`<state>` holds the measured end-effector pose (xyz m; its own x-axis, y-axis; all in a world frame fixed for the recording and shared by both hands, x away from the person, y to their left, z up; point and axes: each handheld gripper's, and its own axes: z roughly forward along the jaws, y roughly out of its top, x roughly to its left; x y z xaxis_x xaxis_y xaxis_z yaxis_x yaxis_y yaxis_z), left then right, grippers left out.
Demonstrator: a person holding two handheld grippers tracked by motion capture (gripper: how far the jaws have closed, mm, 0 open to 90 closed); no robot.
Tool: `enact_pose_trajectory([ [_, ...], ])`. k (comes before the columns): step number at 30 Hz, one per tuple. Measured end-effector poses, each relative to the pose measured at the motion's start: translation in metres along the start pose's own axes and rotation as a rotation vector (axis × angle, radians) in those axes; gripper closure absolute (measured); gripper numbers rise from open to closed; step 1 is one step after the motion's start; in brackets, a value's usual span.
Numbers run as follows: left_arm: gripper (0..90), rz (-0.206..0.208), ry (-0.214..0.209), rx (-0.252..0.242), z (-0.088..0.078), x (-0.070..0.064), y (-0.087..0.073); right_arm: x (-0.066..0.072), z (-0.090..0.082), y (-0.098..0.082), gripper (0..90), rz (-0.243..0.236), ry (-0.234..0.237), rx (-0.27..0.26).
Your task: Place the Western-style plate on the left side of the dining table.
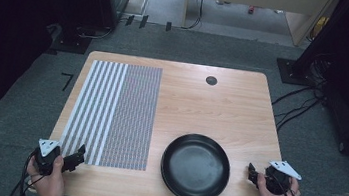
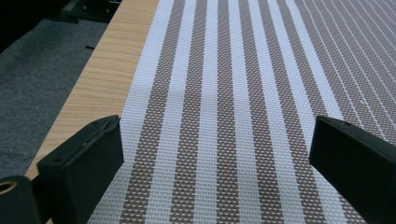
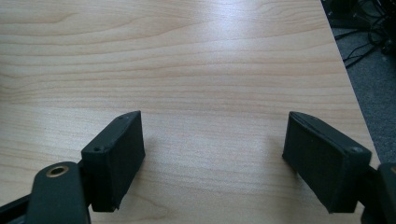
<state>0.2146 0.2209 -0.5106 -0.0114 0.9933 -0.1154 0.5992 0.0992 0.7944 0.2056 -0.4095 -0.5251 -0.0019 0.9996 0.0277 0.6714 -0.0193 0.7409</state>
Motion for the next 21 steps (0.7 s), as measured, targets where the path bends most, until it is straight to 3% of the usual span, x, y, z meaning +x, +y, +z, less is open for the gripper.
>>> enact_pose_trajectory([
  [6,0.0,0.011,-0.062,-0.019,-0.008,-0.015,0.012,0.000,0.000,0.000,19.5,-0.004,0.008,0.002],
  [9,0.0,0.039,-0.078,-0.023,-0.010,-0.024,0.017,0.000,0.000,0.000,19.3,-0.004,0.008,0.002],
  [12,0.0,0.069,-0.135,-0.019,-0.011,-0.041,0.022,0.000,0.000,0.000,18.1,-0.008,0.013,0.004],
  [17,0.0,0.100,-0.168,-0.025,-0.010,-0.057,0.032,0.000,0.000,0.000,17.5,-0.009,0.016,0.006],
  [21,0.0,0.119,-0.201,-0.044,-0.008,-0.077,0.047,0.000,0.000,0.000,17.3,-0.010,0.014,0.006],
])
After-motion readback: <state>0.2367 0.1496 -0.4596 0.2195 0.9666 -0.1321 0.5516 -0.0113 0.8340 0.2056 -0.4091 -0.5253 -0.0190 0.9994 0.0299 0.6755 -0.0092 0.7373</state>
